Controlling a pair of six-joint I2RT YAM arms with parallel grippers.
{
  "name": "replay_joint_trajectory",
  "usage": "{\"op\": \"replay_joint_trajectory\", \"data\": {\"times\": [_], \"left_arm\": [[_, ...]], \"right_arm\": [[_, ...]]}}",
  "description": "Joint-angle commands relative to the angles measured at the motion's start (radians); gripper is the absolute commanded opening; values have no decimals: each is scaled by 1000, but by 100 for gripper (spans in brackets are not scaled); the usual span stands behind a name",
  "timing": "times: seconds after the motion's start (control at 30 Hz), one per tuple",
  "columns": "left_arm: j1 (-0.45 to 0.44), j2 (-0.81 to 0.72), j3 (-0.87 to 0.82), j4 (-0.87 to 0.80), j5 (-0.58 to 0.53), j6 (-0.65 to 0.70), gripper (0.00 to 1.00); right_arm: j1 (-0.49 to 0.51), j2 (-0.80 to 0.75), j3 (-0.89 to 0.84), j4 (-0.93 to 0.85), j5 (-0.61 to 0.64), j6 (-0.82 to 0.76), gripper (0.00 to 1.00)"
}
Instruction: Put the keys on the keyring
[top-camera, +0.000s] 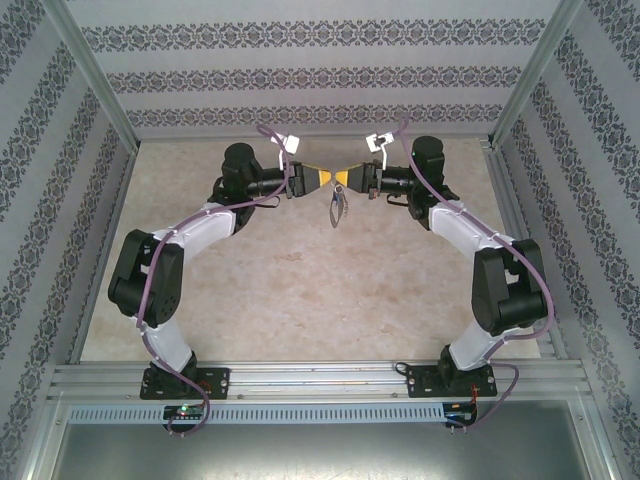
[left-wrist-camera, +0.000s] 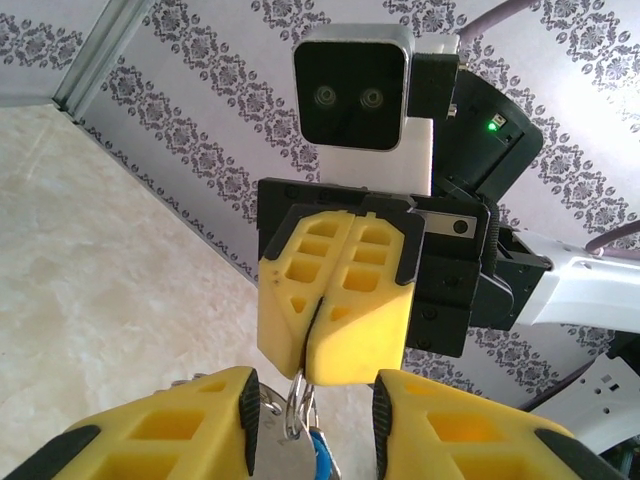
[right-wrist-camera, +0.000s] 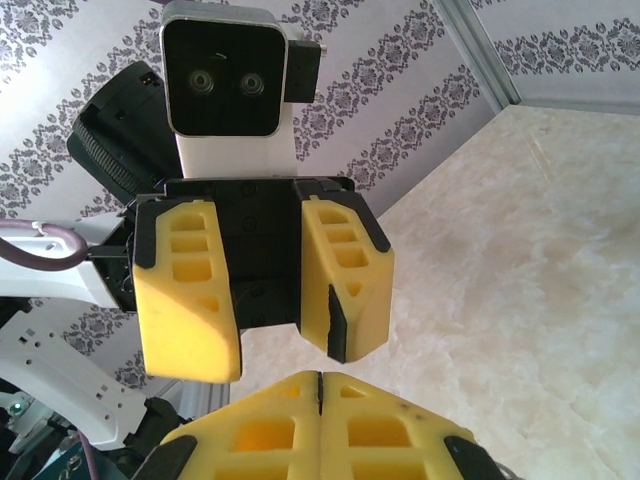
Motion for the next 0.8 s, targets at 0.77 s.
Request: {"op": "replay_joint_trajectory", "data": {"times": [0.77], "left_arm": [[-36,38,43,33,50,-2,20]], "right_arm": [[17,11,37,28,-15,-23,0]]}}
